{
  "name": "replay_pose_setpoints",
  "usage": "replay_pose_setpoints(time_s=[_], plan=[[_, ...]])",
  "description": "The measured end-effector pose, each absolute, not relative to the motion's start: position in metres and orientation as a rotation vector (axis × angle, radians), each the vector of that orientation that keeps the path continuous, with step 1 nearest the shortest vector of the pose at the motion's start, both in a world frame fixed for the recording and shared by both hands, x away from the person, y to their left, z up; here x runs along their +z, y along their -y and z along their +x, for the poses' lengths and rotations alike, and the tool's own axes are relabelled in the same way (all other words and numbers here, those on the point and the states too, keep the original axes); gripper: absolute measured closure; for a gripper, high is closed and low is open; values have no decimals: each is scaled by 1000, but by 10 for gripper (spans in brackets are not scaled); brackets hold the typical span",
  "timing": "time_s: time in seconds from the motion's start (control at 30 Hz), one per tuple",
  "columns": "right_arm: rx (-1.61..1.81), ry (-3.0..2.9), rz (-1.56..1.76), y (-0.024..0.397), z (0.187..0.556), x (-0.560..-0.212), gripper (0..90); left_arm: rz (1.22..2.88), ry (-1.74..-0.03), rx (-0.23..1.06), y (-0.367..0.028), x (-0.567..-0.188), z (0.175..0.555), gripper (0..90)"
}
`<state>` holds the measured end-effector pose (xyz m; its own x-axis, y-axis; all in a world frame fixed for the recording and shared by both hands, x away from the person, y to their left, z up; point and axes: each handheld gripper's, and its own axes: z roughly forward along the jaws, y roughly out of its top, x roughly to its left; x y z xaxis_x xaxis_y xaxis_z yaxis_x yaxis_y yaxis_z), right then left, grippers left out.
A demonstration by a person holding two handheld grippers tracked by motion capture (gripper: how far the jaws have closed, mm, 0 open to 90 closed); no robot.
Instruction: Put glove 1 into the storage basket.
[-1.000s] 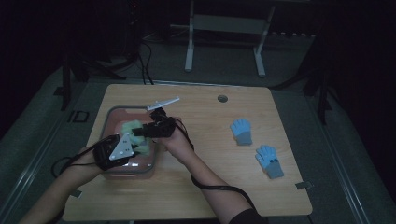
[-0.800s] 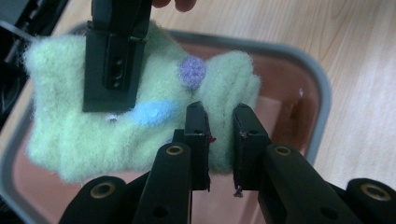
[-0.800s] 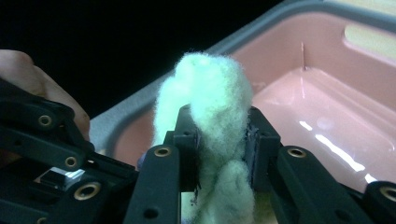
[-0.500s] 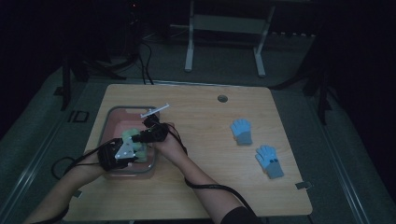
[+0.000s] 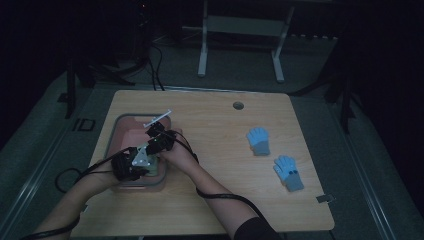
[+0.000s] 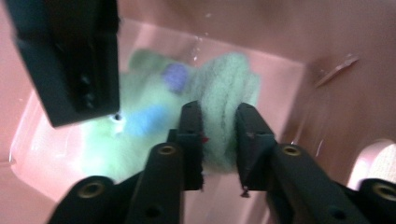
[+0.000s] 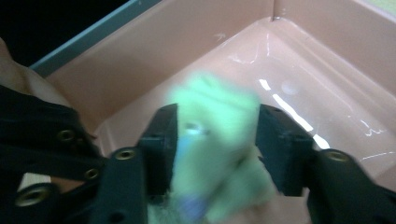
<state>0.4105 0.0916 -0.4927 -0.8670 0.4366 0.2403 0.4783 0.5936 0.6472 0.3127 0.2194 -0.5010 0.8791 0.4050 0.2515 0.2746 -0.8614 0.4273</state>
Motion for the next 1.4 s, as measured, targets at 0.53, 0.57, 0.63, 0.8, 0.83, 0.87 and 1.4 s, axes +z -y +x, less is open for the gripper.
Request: replay_pose_setpoints(time_s=[0.53,0.57,0.63,0.8,0.83,0.87,1.4], plan=[[-1278,2702,-758,-59,406,-462,198,2489,-580,486,-220,-466,295,528],[-1286,2701,-752,-56,406,-460,189,2477,-581,469,-218,-464,294,528],[-1296,2701,-757,-47,404,-458,187,2470,-573,465,-214,-461,293,528],[-1304,2690,-756,-24,402,-456,180,2453,-558,421,-201,-458,295,531],[-1306,2696,-754,-19,401,-455,179,2451,-553,414,-199,-457,295,531],[-1309,2703,-758,-14,401,-455,179,2444,-551,404,-197,-456,296,531],[-1353,2778,-803,60,392,-461,141,2447,-497,377,-140,-455,301,531]])
